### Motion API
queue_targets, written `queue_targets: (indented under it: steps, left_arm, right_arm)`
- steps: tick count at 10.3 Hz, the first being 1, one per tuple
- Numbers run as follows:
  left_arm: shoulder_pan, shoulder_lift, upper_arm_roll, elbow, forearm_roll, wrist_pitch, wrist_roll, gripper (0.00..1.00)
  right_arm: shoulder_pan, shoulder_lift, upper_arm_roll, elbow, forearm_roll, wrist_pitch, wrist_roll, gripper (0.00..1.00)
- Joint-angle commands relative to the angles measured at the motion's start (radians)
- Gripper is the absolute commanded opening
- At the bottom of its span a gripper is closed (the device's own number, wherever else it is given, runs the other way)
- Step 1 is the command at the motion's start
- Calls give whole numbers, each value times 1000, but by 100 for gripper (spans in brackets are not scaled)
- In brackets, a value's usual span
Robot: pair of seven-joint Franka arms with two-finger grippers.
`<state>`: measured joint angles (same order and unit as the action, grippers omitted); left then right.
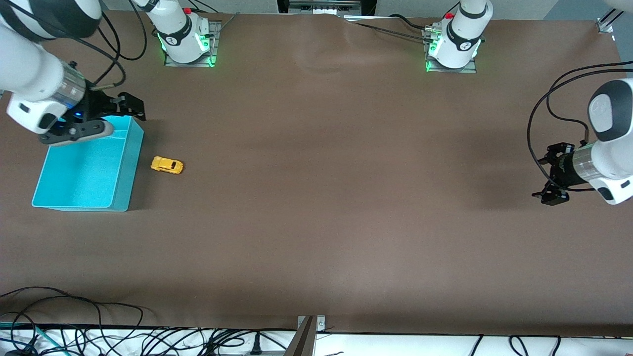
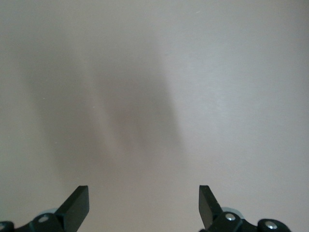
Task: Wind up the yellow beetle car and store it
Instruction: 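Reach the right gripper to the car while the left gripper withdraws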
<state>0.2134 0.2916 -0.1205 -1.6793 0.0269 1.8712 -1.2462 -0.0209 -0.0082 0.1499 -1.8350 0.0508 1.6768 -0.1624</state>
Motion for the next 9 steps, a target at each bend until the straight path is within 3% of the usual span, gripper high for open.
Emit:
queue_targets:
  steps: [1, 6, 9]
  left_arm:
    - [-31, -8, 2, 79, -5, -32, 22, 100]
    - [-64, -8, -11, 177, -38, -29, 77, 100]
    - [-65, -12, -31, 176, -36, -33, 527, 100]
  right_arm:
    - [-10, -29, 2, -120, 17, 90, -223, 100]
    - [-54, -4, -1, -323, 12, 315, -749, 100]
    - [-82, 57, -1, -401, 3, 489, -977, 100]
